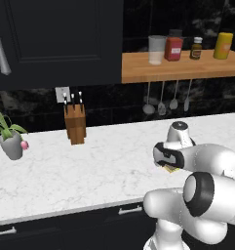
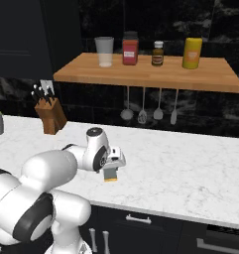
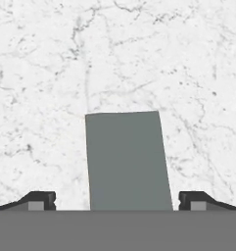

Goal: Pick up the sponge from the counter and clean the cutting board by briefly scrubbing or pressing down on the cutting board. Once finished, release the sponge.

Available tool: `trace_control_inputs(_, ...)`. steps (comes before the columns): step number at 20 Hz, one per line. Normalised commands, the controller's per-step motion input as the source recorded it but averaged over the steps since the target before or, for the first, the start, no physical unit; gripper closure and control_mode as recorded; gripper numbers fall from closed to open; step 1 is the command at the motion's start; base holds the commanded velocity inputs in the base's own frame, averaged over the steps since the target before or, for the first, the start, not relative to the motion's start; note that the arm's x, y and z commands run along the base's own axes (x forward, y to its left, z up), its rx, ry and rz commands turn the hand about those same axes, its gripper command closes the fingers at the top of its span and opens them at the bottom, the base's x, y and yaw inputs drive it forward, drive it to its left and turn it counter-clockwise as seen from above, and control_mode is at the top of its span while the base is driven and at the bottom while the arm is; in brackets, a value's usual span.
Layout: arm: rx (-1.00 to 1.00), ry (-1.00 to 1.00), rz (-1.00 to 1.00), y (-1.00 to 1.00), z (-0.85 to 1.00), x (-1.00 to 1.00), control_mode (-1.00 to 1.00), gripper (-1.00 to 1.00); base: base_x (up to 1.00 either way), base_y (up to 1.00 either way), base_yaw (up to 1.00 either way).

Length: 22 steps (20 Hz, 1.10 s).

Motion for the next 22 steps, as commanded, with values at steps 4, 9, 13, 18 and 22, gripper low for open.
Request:
trace_control_inputs(4,0.0,0.0,0.0,-0.06,-0.19,0.2,-1.0,-1.0,0.0,0.0,0.0)
trace_control_inputs(9,0.0,0.0,0.0,-0.05,-0.23,0.18,-1.0,-1.0,0.0,0.0,0.0)
trace_control_inputs(13,0.0,0.0,0.0,-0.01,-0.28,0.14,-1.0,-1.0,0.0,0.0,0.0)
trace_control_inputs(18,0.0,0.0,0.0,0.0,-0.33,0.09,-1.0,-1.0,0.0,0.0,0.0)
trace_control_inputs(22,0.0,0.0,0.0,0.0,-0.43,0.01,-1.0,1.0,0.0,0.0,0.0)
